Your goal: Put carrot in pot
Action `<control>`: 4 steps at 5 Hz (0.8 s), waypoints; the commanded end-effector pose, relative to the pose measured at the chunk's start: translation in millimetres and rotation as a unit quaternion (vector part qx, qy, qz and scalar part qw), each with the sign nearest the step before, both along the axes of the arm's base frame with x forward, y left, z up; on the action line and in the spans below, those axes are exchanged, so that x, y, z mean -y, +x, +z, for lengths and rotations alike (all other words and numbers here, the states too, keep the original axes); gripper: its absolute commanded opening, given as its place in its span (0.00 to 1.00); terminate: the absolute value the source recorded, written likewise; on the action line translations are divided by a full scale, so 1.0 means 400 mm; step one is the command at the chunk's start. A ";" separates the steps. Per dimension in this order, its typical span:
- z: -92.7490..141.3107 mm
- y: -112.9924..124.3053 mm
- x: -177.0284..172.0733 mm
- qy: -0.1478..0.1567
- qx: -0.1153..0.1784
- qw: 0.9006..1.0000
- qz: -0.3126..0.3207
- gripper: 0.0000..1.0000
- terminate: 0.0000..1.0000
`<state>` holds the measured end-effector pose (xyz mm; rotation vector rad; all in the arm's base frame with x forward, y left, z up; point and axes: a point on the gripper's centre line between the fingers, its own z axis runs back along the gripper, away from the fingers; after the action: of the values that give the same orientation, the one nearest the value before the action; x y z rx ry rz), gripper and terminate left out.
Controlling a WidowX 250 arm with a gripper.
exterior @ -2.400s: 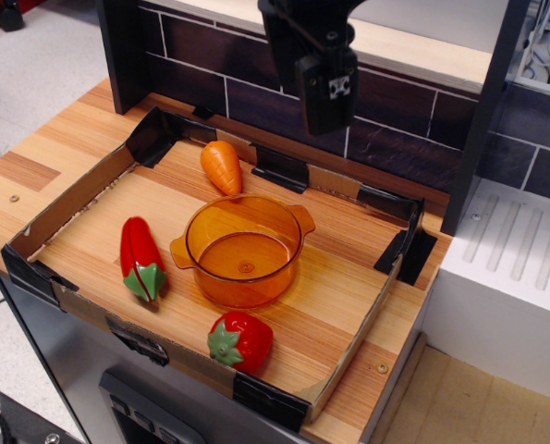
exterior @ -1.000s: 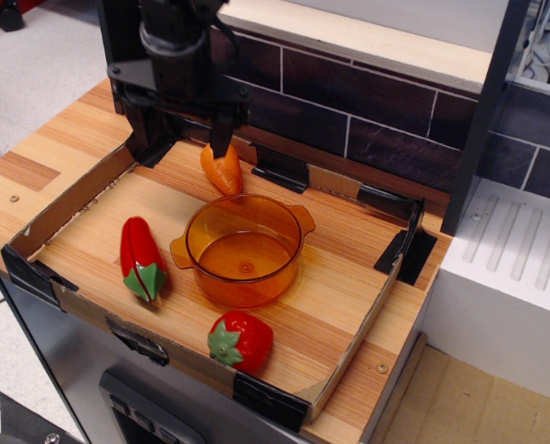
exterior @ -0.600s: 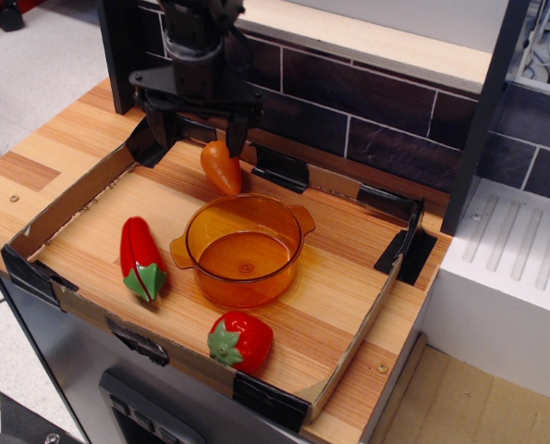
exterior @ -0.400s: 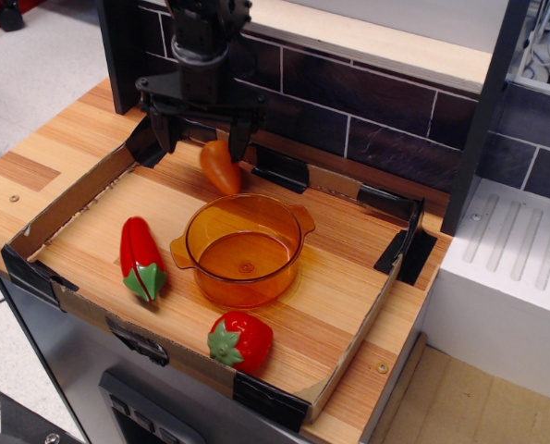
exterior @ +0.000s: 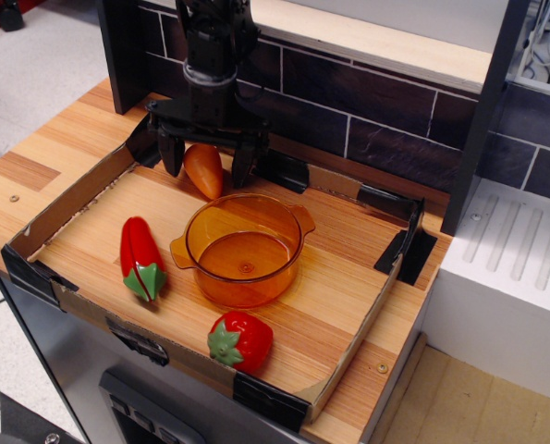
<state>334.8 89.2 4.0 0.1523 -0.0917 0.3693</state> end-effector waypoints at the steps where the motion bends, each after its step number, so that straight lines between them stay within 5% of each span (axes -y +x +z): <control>1: 0.025 -0.004 0.002 -0.004 0.022 1.000 -0.009 1.00 0.00; 2: 0.029 -0.009 -0.003 -0.003 0.027 0.999 -0.022 0.00 0.00; 4: 0.156 -0.045 0.002 0.034 0.112 0.990 -0.075 0.00 0.00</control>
<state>320.5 87.3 53.8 0.1640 -0.2901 0.2324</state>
